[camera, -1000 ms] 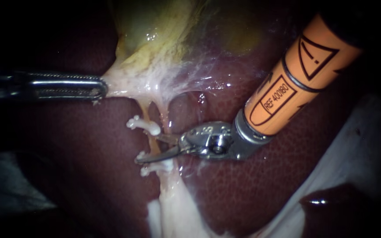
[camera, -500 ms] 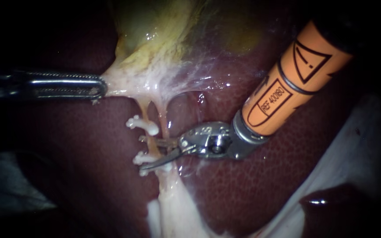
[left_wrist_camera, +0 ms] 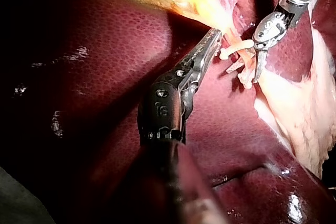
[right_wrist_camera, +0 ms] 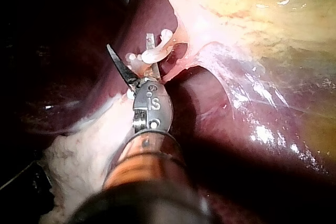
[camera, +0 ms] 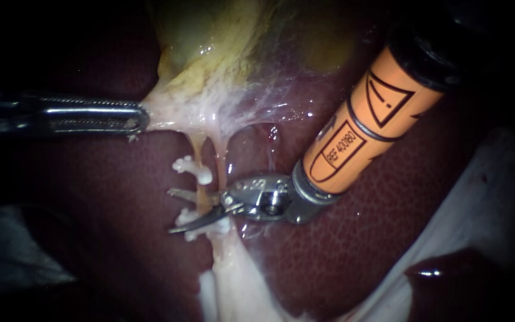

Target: Go to the cutting position left tube

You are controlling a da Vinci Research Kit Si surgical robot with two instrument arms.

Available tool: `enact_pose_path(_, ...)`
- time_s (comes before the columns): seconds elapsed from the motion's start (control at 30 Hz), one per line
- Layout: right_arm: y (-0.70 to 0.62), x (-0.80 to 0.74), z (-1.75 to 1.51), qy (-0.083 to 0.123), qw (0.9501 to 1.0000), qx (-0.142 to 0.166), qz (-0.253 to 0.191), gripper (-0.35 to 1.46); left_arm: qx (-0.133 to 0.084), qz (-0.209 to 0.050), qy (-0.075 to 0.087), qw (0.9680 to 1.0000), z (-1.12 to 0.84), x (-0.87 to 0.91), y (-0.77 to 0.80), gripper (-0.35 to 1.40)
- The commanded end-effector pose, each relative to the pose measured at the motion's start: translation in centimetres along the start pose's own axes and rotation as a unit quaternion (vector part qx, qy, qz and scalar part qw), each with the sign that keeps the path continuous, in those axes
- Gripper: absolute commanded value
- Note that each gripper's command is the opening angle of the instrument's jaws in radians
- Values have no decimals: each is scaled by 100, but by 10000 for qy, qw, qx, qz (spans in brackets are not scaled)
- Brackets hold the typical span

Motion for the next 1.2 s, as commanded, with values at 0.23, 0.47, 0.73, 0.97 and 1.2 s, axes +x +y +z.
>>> enact_pose_path(0.23, -2, 11, -5, 147, 9997, 18, 170, 132, 13, -1, 2, 10000, 1, 0, 2, -35)
enact_pose_path(0.47, -13, 13, -4, 122, 9985, 278, 450, 134, 10, 0, 1, 10000, 0, 0, 1, -35)
enact_pose_path(0.73, -26, 15, -1, 97, 9970, 529, 563, 132, 10, 2, 1, 10000, 0, -1, 1, -35)
enact_pose_path(0.97, -30, 14, 1, 23, 9952, 753, 626, 129, 10, 3, 1, 10000, 0, -1, 0, -35)
enact_pose_path(1.2, -31, 14, 2, 32, 9952, 770, 609, 127, 10, 3, 1, 10000, 1, -1, 0, -35)
